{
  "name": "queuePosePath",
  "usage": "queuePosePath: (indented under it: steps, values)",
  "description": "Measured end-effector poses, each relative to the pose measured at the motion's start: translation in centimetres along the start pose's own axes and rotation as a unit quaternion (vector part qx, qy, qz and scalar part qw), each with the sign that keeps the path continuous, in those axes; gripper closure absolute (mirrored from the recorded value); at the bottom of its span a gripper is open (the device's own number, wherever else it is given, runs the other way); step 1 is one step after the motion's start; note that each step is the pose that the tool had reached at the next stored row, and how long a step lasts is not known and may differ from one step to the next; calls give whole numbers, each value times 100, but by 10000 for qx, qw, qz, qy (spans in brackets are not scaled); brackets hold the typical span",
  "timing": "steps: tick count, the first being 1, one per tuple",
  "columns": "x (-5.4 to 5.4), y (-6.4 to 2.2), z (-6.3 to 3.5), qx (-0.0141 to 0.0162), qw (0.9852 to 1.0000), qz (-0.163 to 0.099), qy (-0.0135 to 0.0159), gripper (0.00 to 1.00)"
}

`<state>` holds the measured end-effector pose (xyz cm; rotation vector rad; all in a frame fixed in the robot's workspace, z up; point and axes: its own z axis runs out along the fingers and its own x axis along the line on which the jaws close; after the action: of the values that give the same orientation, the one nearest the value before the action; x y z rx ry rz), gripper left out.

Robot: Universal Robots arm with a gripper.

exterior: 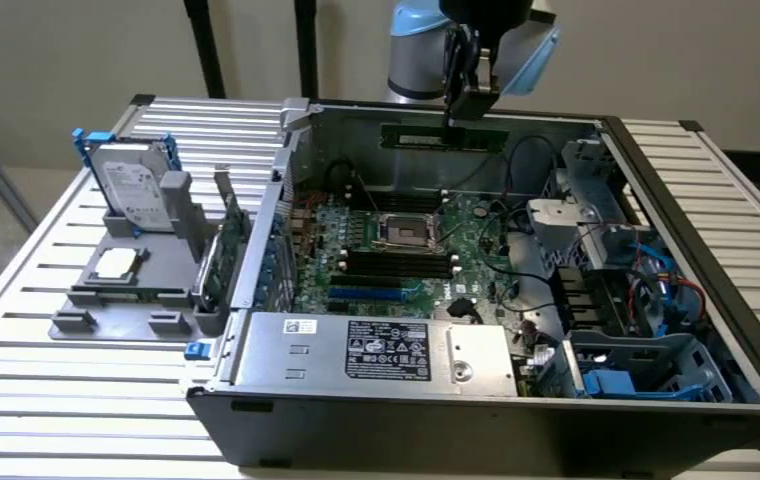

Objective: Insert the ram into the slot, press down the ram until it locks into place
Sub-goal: 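Insert the ram into the slot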

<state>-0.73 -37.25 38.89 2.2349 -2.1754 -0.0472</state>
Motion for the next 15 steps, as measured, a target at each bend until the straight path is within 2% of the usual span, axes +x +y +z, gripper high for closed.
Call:
queuePosePath:
  steps: [3, 7, 15]
  values:
    - [-2, 67, 41, -1, 10000, 3, 41, 86]
    - [-5, 194, 117, -2, 10000, 8, 70, 86]
    - [-8, 275, 266, -2, 10000, 8, 73, 86]
